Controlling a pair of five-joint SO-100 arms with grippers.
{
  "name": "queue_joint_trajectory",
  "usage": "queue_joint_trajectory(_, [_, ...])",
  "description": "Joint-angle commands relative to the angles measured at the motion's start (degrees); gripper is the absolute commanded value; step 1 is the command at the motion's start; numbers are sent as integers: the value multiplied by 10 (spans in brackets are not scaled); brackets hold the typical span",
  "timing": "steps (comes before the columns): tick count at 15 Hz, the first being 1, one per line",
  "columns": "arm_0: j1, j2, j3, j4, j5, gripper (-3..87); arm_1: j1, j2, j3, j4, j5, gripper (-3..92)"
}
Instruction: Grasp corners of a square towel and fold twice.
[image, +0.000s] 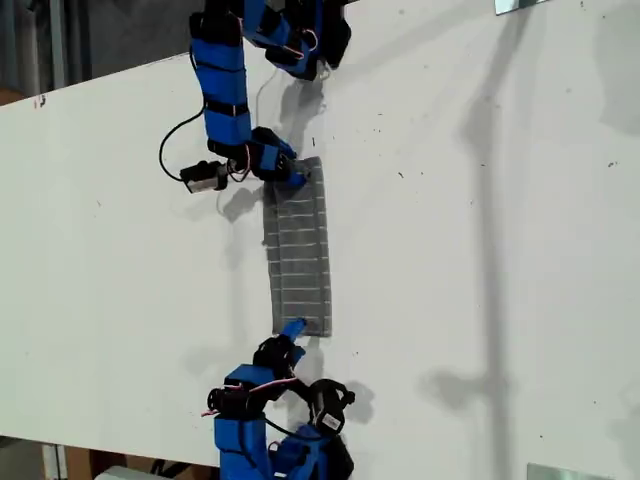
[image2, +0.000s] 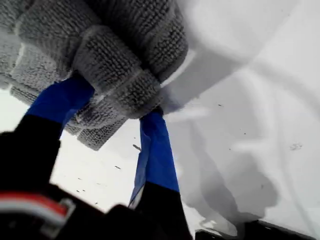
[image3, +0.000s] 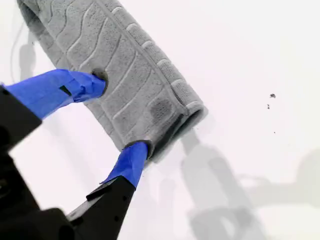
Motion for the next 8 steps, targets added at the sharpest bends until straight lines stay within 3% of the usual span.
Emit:
queue_joint_trajectory(1, [9, 65, 33, -16, -12, 241, -17, -12, -22, -9, 13, 86])
queue_joint_trajectory(2, [10, 83, 54, -24, -17, 241, -25, -13, -33, -5, 17, -1])
queue_joint_trajectory(5, [26, 91, 92, -48, -40, 241, -34, 7, -38, 36, 59, -1])
queue_joint_trajectory(8, [39, 91, 171, -135, -55, 241, -24, 153, 9, 130, 119, -1])
